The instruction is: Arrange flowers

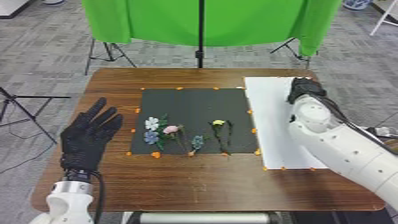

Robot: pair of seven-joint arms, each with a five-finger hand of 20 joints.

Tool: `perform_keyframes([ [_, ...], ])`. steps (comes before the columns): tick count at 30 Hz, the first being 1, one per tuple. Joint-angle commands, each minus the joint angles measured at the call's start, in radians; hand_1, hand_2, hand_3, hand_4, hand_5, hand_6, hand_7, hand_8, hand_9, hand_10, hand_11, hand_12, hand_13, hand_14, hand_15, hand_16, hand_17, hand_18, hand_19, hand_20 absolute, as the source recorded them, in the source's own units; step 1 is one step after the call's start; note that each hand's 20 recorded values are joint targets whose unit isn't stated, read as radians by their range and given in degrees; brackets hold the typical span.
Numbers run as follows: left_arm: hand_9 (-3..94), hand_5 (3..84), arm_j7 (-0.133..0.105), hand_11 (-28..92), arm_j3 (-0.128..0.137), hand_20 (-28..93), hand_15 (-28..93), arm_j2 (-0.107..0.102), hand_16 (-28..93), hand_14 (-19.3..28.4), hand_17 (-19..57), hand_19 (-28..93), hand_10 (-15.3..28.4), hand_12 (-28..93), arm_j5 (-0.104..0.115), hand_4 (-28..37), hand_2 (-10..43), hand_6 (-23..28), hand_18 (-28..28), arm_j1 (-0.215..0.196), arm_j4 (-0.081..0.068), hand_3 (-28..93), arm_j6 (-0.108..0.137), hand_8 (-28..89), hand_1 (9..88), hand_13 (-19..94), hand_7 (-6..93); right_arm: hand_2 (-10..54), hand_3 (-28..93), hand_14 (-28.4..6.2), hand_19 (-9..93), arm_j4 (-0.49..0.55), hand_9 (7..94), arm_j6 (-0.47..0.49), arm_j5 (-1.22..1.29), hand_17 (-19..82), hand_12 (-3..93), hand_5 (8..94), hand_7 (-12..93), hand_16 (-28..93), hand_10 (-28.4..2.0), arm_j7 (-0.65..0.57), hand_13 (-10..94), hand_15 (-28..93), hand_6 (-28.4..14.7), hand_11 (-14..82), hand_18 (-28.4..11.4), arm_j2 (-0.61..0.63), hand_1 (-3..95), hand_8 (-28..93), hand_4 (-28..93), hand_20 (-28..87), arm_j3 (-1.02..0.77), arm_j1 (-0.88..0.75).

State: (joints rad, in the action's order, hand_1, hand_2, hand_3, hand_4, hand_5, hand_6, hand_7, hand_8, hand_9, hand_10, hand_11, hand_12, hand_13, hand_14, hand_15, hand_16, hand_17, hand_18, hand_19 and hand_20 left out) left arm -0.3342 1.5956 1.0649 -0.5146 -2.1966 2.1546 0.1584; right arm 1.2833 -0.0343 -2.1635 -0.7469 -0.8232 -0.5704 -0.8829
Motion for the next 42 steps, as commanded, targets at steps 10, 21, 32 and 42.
perform_keyframes([
  [10,33.7,38.5,-0.016,24,0.018,17,51,0.008,-9,26.7,-10.4,52,19.2,10,0.002,-26.4,5.5,9.7,24.2,-0.082,0.024,82,0.015,-9,22.2,24,10.9,-9.5,70,-3.1,93,0.498,93.7,-0.023,-0.144,36,25.8,90.3,16,20,-5.6,0.180,80,65,4.5,19.5,-18.9,0.068,53.2,4,-28,57,-0.261,-0.386],
  [21,33.7,38.5,-0.014,24,0.016,17,51,0.011,-9,26.7,-10.4,52,19.3,10,-0.002,-26.7,5.5,9.7,24.2,-0.079,0.019,82,0.015,-9,22.1,24,10.9,-9.5,71,-5.0,93,0.598,93.7,0.138,-0.183,33,26.9,89.0,16,20,-6.1,0.256,77,68,3.7,18.9,-19.7,-0.022,52.7,5,-28,57,-0.297,-0.524],
  [32,33.6,38.5,-0.005,24,0.016,17,51,0.012,-9,26.6,-10.4,52,19.3,10,-0.005,-26.5,5.4,9.7,24.2,-0.069,0.018,82,0.014,-9,22.1,24,10.9,-9.5,71,-6.2,93,0.656,91.1,0.163,-0.245,30,28.8,82.9,17,18,-6.7,0.239,73,71,2.5,17.6,-20.2,-0.008,48.1,2,-28,57,-0.326,-0.584],
  [42,33.6,38.6,0.011,24,0.023,17,51,0.024,-9,26.6,-10.4,52,19.2,10,-0.009,-26.2,5.3,9.7,24.2,-0.069,0.020,82,0.018,-9,22.2,24,10.8,-9.5,72,-10.3,93,0.747,80.6,0.194,-0.429,30,18.8,74.2,17,18,-11.2,0.272,68,78,-0.1,35.6,-23.1,0.036,31.2,-12,-28,62,-0.400,-0.647],
])
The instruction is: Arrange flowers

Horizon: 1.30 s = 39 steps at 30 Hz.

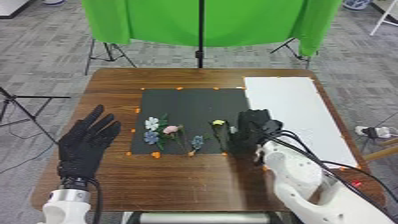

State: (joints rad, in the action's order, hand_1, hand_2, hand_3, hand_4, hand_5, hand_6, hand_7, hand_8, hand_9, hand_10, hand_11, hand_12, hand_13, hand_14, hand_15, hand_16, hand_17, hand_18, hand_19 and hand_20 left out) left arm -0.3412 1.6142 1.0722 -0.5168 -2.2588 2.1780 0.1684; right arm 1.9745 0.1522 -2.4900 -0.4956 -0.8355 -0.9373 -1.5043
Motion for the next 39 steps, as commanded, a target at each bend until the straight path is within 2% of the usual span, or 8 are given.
perform_keyframes([
  [1,33.6,38.6,0.022,24,0.004,17,51,0.018,-9,26.6,-10.4,52,19.2,10,-0.008,-26.2,5.3,9.7,24.2,-0.003,-0.006,82,0.007,-9,22.2,24,10.8,-9.5,71,-10.5,93,0.065,80.1,-0.007,-0.091,30,18.7,74.0,17,18,-11.4,0.016,68,78,-0.2,35.8,-23.1,0.054,30.7,-12,-28,63,-0.048,-0.031],
  [6,33.5,38.5,0.076,23,0.005,17,51,0.029,-9,26.5,-10.4,52,19.3,10,-0.014,-26.4,5.1,9.6,24.2,0.037,-0.039,82,0.012,-9,22.1,24,10.7,-9.5,73,-11.7,87,0.094,75.0,-0.158,0.229,24,17.1,68.2,17,14,-12.5,-0.032,62,75,-0.7,32.8,-23.7,0.050,27.2,-12,-28,55,-0.191,-0.088],
  [9,33.4,38.7,0.083,23,-0.007,17,50,0.023,-9,26.5,-10.4,52,19.2,10,-0.020,-26.5,4.9,9.1,24.2,0.077,-0.065,82,0.013,-9,22.1,24,10.4,-9.4,76,-13.3,73,0.099,67.1,-0.248,0.528,17,14.6,62.7,16,10,-14.2,-0.001,55,65,-0.7,25.6,-23.2,0.014,25.5,-12,-28,47,-0.313,-0.136],
  [11,33.4,39.0,0.064,23,-0.016,17,50,0.004,-9,26.5,-10.5,52,19.0,10,-0.021,-26.7,4.9,8.6,24.4,0.089,-0.074,81,0.011,-9,22.2,24,10.2,-8.6,78,-14.2,67,0.087,64.2,-0.276,0.737,14,14.1,59.9,16,9,-14.4,0.086,53,59,-0.2,22.6,-22.9,-0.021,25.1,-13,-28,42,-0.385,-0.165],
  [15,33.3,38.9,0.079,22,-0.021,17,49,-0.002,-9,26.2,-10.5,52,18.6,10,-0.103,-27.4,4.8,7.6,24.5,0.123,-0.087,80,0.033,-9,21.6,24,9.4,-4.9,79,-16.7,60,0.072,57.9,-0.230,1.098,11,13.3,54.0,16,9,-15.4,0.138,46,49,0.0,18.8,-22.7,-0.104,23.7,-13,-28,35,-0.498,-0.191],
  [20,33.1,37.6,0.027,20,-0.043,15,43,-0.029,-8,24.9,-9.9,48,17.9,10,-0.157,-28.2,5.4,6.6,22.8,0.145,-0.096,79,0.059,-9,20.0,23,8.9,-1.8,79,-19.5,55,0.031,48.8,-0.200,1.573,8,13.1,42.8,14,11,-16.2,0.187,38,37,1.1,14.4,-23.3,-0.176,22.1,-12,-28,28,-0.573,-0.203],
  [32,34.4,36.4,-0.033,25,-0.083,19,55,-0.046,-9,26.9,-9.9,51,19.0,12,-0.099,-28.3,5.4,6.2,24.2,0.128,-0.105,79,0.081,-9,19.5,25,9.9,0.8,78,-20.1,51,-0.001,45.9,-0.216,1.724,4,13.1,39.8,14,14,-15.9,0.242,35,30,4.3,11.9,-24.7,-0.224,19.5,-12,-28,25,-0.586,-0.240],
  [39,32.9,36.2,-0.019,21,-0.087,17,46,-0.050,-8,25.3,-10.4,48,17.8,11,-0.090,-28.3,5.4,5.9,24.4,0.119,-0.111,79,0.071,-9,19.4,23,9.7,1.0,78,-19.9,51,-0.003,46.3,-0.179,1.688,3,13.5,40.0,14,15,-15.8,0.225,35,31,4.5,12.1,-24.9,-0.231,19.0,-12,-28,24,-0.603,-0.252],
])
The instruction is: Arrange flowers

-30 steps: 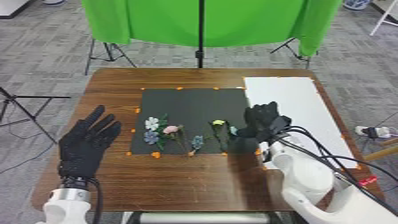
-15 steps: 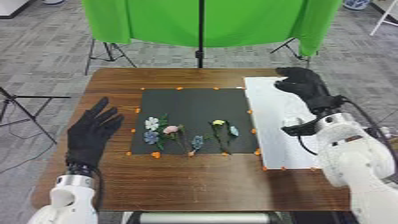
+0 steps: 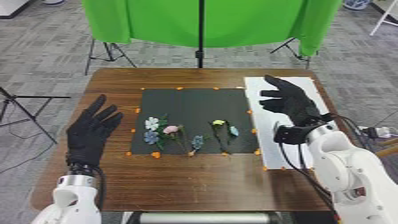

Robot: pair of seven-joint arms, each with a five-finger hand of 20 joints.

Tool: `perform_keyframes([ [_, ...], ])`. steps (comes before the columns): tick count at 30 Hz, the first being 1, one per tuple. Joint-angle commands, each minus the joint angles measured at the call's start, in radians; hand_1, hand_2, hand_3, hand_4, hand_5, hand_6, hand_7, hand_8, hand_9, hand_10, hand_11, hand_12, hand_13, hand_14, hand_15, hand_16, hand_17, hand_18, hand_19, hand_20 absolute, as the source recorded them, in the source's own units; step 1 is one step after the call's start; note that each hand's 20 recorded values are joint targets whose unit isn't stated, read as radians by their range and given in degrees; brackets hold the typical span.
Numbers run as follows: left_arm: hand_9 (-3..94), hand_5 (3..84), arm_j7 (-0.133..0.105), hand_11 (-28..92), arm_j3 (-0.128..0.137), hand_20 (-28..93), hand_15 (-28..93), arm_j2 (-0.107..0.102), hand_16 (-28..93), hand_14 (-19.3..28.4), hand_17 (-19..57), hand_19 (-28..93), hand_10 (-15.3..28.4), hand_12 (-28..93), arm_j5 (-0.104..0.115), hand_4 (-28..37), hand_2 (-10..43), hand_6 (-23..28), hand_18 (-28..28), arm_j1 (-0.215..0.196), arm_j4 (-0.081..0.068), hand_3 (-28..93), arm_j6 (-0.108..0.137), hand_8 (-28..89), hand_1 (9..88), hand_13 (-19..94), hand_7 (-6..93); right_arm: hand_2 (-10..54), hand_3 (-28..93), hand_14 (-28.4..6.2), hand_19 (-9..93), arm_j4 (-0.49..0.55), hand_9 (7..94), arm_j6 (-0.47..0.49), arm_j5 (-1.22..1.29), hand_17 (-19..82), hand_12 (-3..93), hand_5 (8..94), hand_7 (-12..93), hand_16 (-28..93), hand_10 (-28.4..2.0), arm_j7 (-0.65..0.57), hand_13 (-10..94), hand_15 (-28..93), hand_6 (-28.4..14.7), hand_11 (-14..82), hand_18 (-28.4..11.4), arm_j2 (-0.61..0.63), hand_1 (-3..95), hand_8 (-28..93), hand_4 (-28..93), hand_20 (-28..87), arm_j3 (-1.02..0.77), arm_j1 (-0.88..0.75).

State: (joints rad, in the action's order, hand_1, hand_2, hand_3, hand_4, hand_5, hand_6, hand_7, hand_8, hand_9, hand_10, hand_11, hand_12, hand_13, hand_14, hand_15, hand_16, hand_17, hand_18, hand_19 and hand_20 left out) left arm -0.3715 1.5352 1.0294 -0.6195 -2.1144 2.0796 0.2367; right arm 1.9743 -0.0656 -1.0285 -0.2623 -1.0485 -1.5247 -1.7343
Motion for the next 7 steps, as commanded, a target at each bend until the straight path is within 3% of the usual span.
perform_keyframes([
  [1,32.9,36.2,0.013,21,-0.011,17,46,-0.007,-8,25.3,-10.4,48,17.7,11,0.017,-28.3,5.4,5.9,24.4,-0.021,-0.015,79,0.006,-9,19.3,23,9.6,1.0,78,-19.9,51,-0.006,46.5,0.052,0.219,3,13.5,40.3,14,15,-15.8,-0.014,35,31,4.4,12.2,-24.9,-0.020,18.9,-12,-28,24,-0.018,-0.022],
  [4,32.8,36.1,0.000,21,-0.021,16,45,-0.016,-7,25.1,-10.5,48,17.6,11,0.044,-28.3,5.4,5.9,24.5,-0.017,-0.020,79,0.003,-9,19.1,23,9.6,1.1,78,-19.8,50,-0.009,46.9,0.060,0.251,2,13.5,41.5,14,15,-15.6,-0.023,35,31,4.3,12.4,-24.9,-0.033,18.9,-12,-28,24,-0.027,-0.027],
  [7,32.8,36.2,0.005,21,-0.020,16,45,-0.015,-7,25.1,-10.6,48,17.7,11,0.038,-28.3,5.7,6.0,24.5,-0.016,-0.017,79,0.001,-9,18.7,23,9.6,1.2,78,-19.8,50,-0.017,47.2,0.076,0.309,2,13.5,42.0,14,16,-15.5,-0.039,35,31,4.0,12.5,-24.9,-0.049,18.9,-12,-28,24,-0.039,-0.029],
])
